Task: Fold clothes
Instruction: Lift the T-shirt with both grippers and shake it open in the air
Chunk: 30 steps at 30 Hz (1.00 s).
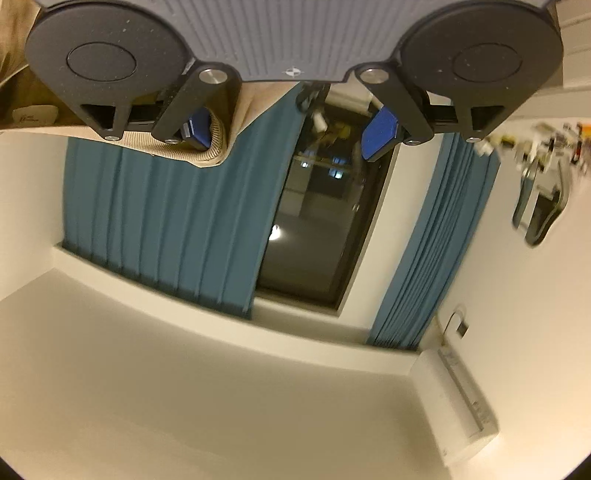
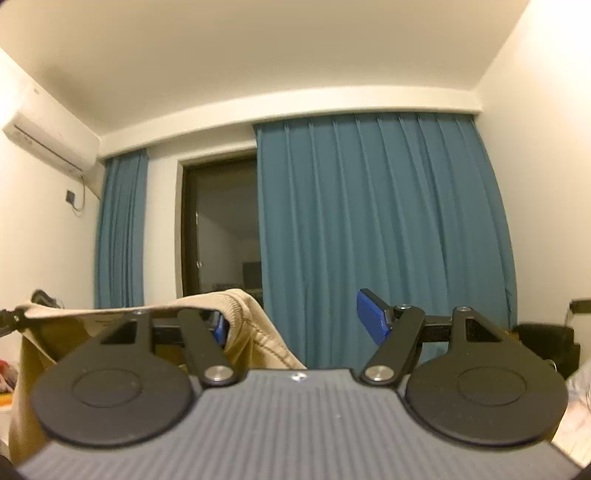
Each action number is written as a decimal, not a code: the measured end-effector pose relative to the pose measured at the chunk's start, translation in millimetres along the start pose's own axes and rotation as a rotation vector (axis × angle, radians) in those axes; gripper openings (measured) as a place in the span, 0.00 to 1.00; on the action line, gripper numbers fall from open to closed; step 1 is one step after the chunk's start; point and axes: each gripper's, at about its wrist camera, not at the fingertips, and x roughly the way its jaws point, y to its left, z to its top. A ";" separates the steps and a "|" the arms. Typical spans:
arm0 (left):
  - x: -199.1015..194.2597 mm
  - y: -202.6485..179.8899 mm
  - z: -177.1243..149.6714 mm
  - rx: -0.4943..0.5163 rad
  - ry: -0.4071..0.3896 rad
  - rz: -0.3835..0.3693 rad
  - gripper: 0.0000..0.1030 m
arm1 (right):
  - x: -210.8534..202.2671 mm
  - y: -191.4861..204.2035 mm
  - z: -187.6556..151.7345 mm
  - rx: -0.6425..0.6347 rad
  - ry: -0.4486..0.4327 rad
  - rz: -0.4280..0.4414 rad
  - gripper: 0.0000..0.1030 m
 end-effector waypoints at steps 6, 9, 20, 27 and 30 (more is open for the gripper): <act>61.9 -22.6 -18.3 0.053 0.065 0.010 0.85 | 37.7 -3.7 25.6 -0.053 0.009 -0.032 0.68; 117.5 -22.7 -74.5 0.075 0.167 0.018 0.86 | 75.0 -14.2 -8.4 -0.044 0.106 -0.058 0.68; 305.8 34.9 -441.9 0.086 0.534 0.048 0.86 | 267.3 -72.4 -344.1 -0.012 0.436 -0.160 0.68; 362.7 100.7 -592.3 0.069 0.829 0.079 0.84 | 339.5 -88.8 -512.9 -0.059 0.640 -0.155 0.66; 366.9 116.8 -604.9 0.059 0.893 0.055 0.84 | 353.1 -91.3 -547.7 0.006 0.767 -0.184 0.66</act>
